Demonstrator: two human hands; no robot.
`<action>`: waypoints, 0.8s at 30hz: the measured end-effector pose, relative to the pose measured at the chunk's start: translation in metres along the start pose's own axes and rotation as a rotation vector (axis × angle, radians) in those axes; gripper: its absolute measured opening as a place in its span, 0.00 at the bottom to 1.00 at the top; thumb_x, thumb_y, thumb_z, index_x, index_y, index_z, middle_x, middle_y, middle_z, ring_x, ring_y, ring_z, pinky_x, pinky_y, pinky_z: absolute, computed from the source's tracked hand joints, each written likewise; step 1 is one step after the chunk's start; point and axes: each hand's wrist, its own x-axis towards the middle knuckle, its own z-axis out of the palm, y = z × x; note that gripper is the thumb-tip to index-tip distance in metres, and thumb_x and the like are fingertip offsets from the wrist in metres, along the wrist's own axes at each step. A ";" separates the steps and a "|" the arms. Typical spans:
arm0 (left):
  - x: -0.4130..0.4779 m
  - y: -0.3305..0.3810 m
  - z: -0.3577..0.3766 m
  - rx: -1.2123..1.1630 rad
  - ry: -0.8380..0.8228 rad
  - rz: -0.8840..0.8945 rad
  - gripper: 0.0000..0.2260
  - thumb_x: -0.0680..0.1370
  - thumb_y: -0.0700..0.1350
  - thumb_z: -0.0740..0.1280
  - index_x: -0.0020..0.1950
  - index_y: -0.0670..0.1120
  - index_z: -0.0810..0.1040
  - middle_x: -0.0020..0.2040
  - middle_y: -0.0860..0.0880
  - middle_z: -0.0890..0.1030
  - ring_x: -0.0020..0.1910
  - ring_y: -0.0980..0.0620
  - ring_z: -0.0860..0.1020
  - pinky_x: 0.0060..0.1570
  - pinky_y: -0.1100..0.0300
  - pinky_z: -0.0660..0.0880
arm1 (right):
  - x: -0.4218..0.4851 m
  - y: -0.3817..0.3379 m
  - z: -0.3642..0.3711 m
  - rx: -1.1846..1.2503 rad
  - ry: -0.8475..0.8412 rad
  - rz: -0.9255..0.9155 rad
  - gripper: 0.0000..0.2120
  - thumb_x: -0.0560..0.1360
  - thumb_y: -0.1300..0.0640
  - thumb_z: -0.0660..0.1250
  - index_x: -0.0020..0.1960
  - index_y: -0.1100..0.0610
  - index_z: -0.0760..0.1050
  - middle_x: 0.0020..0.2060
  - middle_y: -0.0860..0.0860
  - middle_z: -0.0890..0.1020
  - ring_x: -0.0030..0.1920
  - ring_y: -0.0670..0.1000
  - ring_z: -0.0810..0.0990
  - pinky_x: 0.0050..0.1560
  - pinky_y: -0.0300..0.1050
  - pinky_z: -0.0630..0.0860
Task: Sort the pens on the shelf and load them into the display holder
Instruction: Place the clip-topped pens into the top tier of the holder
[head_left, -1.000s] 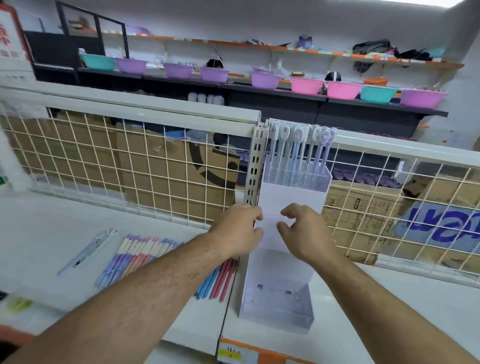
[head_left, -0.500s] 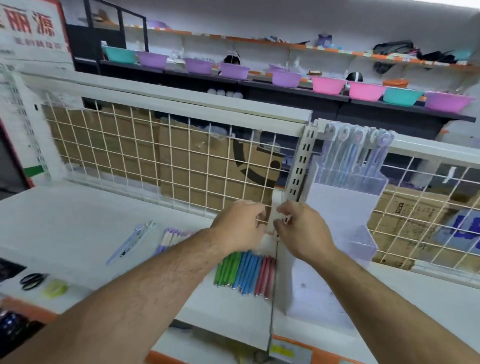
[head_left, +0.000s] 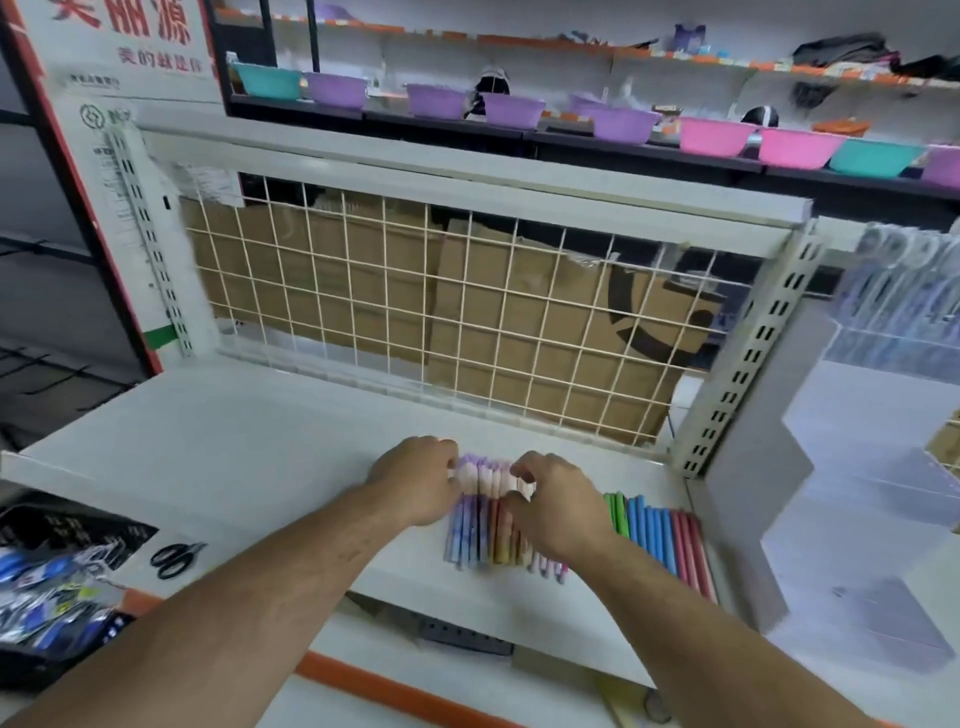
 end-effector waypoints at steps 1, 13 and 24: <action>0.000 -0.013 0.001 0.007 -0.021 -0.022 0.13 0.78 0.52 0.64 0.61 0.50 0.77 0.58 0.51 0.78 0.55 0.49 0.76 0.52 0.56 0.76 | 0.002 -0.006 0.006 0.007 -0.013 -0.003 0.17 0.77 0.52 0.66 0.65 0.49 0.76 0.60 0.50 0.79 0.59 0.54 0.79 0.56 0.47 0.76; 0.009 -0.065 0.020 -0.077 -0.063 -0.302 0.21 0.74 0.61 0.68 0.50 0.44 0.71 0.45 0.47 0.78 0.40 0.45 0.78 0.38 0.59 0.70 | 0.030 -0.033 0.043 0.039 -0.013 -0.031 0.15 0.78 0.51 0.65 0.64 0.49 0.77 0.59 0.47 0.80 0.55 0.51 0.80 0.51 0.43 0.76; 0.034 -0.057 0.024 -0.038 -0.141 -0.358 0.05 0.76 0.44 0.65 0.49 0.45 0.77 0.45 0.46 0.82 0.48 0.44 0.84 0.40 0.59 0.76 | 0.038 -0.024 0.043 0.063 -0.024 0.020 0.11 0.78 0.50 0.66 0.59 0.49 0.78 0.55 0.46 0.80 0.52 0.49 0.78 0.52 0.46 0.78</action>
